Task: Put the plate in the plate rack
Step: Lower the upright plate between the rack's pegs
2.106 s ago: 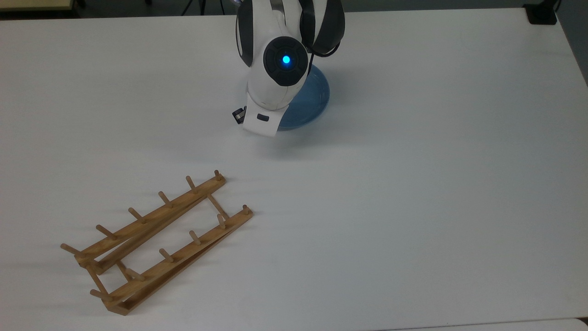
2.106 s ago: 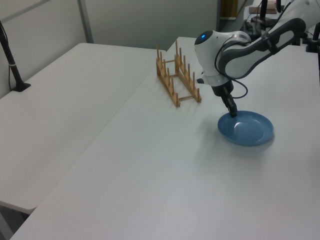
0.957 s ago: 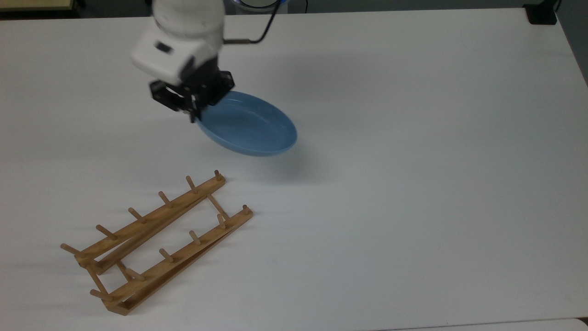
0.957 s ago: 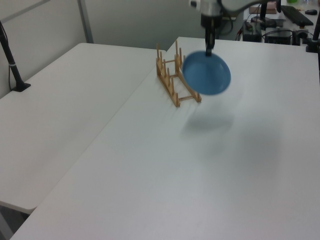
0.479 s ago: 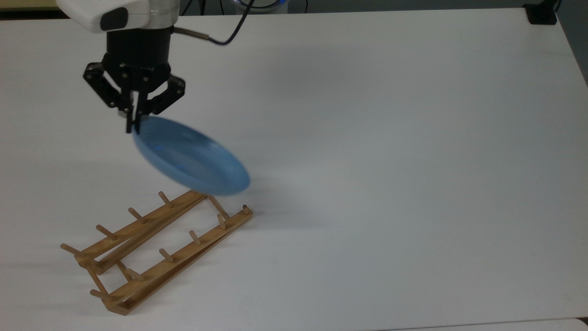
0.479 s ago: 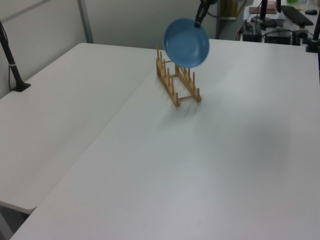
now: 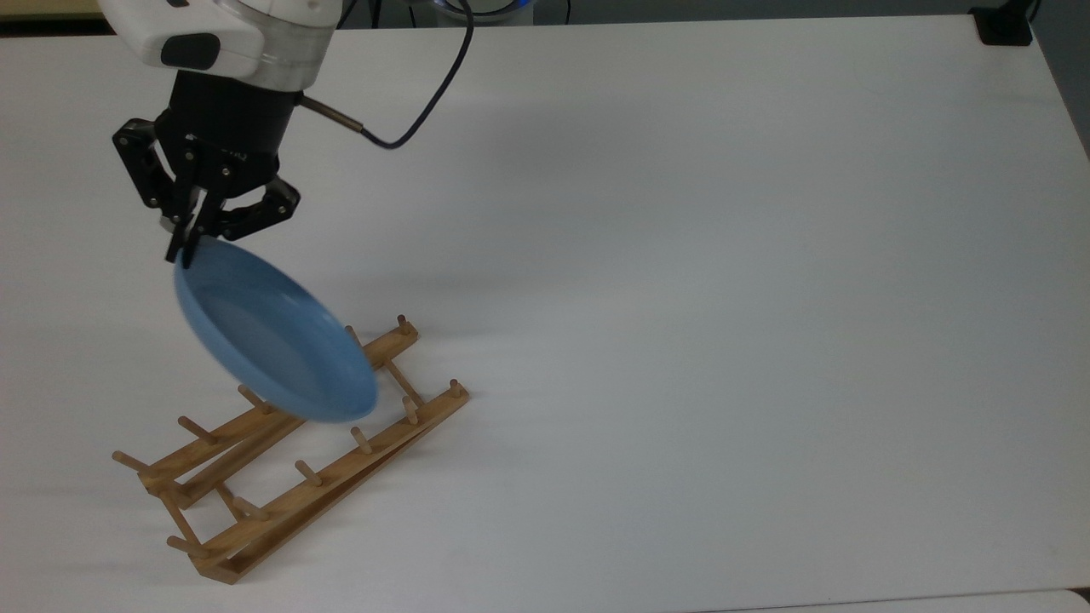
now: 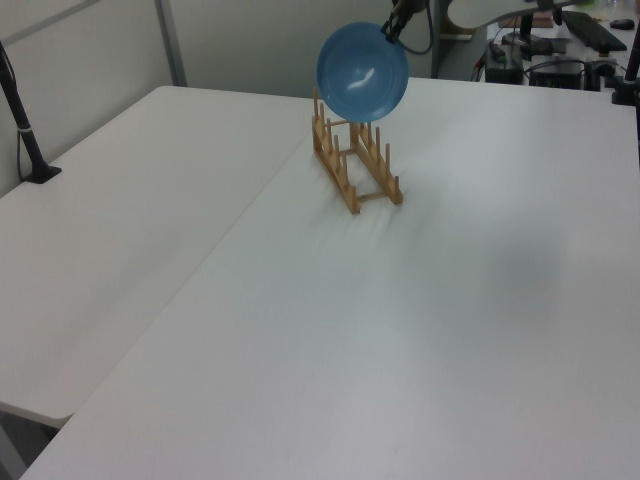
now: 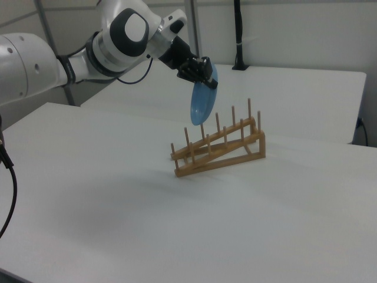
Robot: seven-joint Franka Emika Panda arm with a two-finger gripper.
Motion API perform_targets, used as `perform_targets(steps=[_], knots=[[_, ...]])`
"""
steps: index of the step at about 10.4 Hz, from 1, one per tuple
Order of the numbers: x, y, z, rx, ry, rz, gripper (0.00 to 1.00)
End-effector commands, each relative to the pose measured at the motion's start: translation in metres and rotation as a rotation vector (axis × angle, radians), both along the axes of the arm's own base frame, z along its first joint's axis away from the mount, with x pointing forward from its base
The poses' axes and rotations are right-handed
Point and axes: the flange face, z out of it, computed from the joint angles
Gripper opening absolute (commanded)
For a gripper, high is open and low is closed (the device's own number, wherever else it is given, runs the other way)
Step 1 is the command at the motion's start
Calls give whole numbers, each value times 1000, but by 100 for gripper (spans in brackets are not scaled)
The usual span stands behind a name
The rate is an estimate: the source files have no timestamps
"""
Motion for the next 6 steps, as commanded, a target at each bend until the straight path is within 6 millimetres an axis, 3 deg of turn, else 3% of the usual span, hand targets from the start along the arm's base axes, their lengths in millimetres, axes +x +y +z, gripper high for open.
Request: perform_targets(steps=[1, 6], knots=[[12, 0, -16, -59, -100, -52, 0], [24, -4, -47, -127, -89, -37, 0]])
